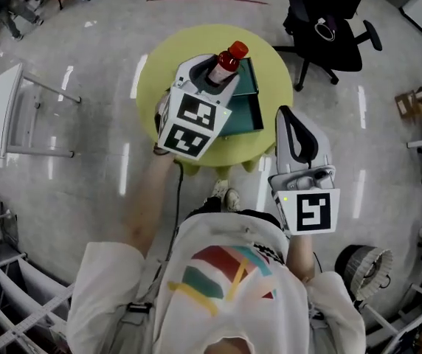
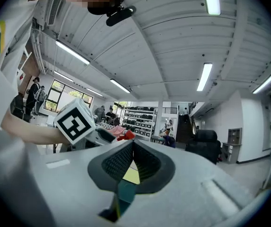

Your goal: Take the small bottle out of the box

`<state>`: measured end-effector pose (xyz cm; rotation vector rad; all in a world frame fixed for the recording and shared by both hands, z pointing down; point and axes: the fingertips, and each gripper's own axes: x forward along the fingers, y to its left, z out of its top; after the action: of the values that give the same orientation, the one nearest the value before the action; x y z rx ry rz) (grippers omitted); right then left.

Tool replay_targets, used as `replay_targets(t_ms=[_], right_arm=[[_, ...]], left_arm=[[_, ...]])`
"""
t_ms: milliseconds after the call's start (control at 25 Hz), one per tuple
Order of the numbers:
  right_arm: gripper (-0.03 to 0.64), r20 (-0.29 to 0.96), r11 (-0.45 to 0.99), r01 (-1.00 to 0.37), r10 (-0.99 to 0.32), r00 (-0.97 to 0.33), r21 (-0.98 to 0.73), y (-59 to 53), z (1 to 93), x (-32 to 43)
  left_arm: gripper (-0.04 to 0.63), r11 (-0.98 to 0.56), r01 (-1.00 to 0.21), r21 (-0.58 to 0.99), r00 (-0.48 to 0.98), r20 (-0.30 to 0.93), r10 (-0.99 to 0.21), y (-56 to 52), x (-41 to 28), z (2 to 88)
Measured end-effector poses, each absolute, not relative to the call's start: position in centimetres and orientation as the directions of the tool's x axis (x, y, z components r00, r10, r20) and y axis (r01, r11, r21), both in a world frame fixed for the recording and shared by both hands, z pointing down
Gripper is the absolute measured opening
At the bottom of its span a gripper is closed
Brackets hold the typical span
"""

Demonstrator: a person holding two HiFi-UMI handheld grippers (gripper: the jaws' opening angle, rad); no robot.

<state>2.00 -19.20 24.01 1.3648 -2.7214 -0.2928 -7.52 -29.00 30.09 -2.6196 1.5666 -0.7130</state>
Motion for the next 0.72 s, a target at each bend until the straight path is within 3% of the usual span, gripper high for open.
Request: replay_targets(t_ms=[200,720], right_arm=[[0.005,-0.081,0.591,-0.782,-0.785,-0.614,0.2,-18.4,21.7,0.6],[0.005,-0.226,0.596,-0.779,-0.746,-0.627,0.192,-15.6,19.1,-1.7]], left_arm=[[0.219,-0.356,-0.917,-0.178,0.339,0.12,-0.933,-25.4,-9.9,22.6],[0.218,-0.103,-0.994,-0.039,0.11,-0.274,-0.955,-13.8,-15.2,16.4]])
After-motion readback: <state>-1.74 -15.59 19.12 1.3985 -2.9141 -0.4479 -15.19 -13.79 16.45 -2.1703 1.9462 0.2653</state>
